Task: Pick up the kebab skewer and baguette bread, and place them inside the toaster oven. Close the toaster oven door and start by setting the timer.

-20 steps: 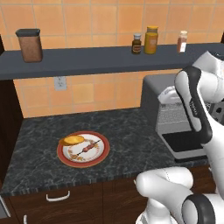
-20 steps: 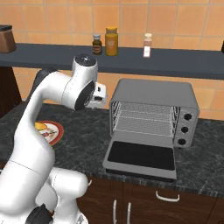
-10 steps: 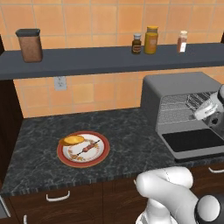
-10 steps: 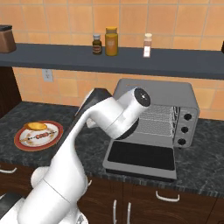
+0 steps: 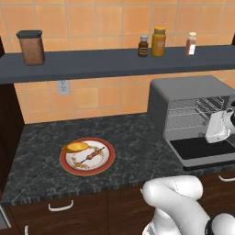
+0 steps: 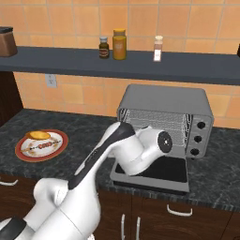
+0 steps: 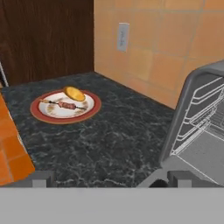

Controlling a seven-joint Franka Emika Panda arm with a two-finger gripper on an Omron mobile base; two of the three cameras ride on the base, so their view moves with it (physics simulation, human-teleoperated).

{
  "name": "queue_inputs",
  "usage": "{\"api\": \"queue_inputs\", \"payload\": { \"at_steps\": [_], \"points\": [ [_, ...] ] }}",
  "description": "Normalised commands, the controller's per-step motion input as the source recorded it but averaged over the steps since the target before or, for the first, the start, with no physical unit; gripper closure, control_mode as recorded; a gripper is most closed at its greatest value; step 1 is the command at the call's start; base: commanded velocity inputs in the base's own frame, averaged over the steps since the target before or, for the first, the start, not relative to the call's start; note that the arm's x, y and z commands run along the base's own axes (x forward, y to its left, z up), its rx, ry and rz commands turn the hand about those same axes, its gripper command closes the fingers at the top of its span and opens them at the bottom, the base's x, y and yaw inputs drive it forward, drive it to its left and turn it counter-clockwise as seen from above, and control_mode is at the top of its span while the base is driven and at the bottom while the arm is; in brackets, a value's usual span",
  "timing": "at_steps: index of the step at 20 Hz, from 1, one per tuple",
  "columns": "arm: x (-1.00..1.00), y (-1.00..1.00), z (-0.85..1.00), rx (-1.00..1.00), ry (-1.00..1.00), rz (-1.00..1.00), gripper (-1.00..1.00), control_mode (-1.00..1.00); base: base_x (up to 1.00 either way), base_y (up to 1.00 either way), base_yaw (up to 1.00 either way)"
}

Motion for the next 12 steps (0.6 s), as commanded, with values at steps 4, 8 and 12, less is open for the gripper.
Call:
{"api": "queue_inputs", "payload": {
  "at_steps": [4, 8, 12],
  "points": [
    [0.51, -0.26, -0.13, 0.16, -0.06, 0.0, -1.0, -1.0, 0.0, 0.0, 0.0],
    [0.45, -0.32, -0.14, 0.22, -0.04, 0.0, -1.0, -1.0, 0.0, 0.0, 0.0],
    [0.39, -0.5, -0.17, 0.12, -0.02, 0.0, -1.0, -1.0, 0.0, 0.0, 0.0]
  ]
}}
